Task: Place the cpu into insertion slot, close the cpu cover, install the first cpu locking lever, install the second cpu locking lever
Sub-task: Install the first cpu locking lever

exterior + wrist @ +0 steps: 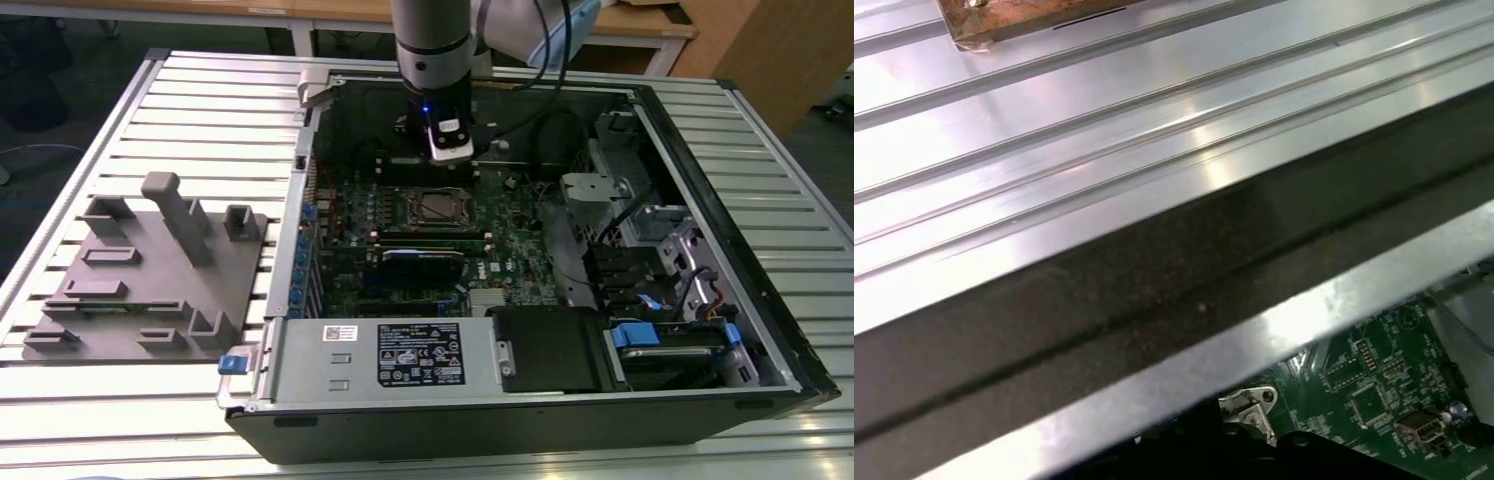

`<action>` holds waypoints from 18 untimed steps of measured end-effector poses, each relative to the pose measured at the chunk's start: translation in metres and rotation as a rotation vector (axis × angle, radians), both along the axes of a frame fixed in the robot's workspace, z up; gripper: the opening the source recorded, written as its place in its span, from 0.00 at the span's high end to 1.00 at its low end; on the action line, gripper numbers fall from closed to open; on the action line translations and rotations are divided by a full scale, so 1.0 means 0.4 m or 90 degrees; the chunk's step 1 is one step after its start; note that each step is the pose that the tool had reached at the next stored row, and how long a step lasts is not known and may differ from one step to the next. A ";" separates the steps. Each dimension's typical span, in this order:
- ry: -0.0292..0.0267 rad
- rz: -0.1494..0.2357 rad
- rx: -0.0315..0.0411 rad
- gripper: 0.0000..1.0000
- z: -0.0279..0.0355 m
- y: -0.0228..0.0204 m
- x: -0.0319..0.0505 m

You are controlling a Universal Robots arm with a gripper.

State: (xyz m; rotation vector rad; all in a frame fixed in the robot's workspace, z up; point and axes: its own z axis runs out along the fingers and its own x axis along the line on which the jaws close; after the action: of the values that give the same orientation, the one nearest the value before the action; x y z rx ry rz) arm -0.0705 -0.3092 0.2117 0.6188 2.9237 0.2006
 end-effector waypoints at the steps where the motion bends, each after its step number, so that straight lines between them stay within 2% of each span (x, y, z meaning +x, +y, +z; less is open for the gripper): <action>1: 0.0079 0.000 0.0001 0.89 0.000 0.000 0.000; 3: 0.0234 0.000 0.0001 0.89 -0.001 0.000 0.001; 4: 0.0289 0.000 0.0001 0.89 -0.002 0.000 0.001; 5: 0.0308 0.000 0.0000 0.89 -0.001 0.000 0.001; 11: 0.0321 0.002 0.0001 0.89 -0.002 0.000 0.001; 15: 0.0321 0.036 -0.0022 0.89 -0.002 0.000 0.001; 18: 0.0324 0.062 -0.0085 0.89 -0.002 0.000 0.001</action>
State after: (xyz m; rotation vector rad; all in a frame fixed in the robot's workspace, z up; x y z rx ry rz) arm -0.0701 -0.3092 0.2107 0.4875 3.0043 0.1786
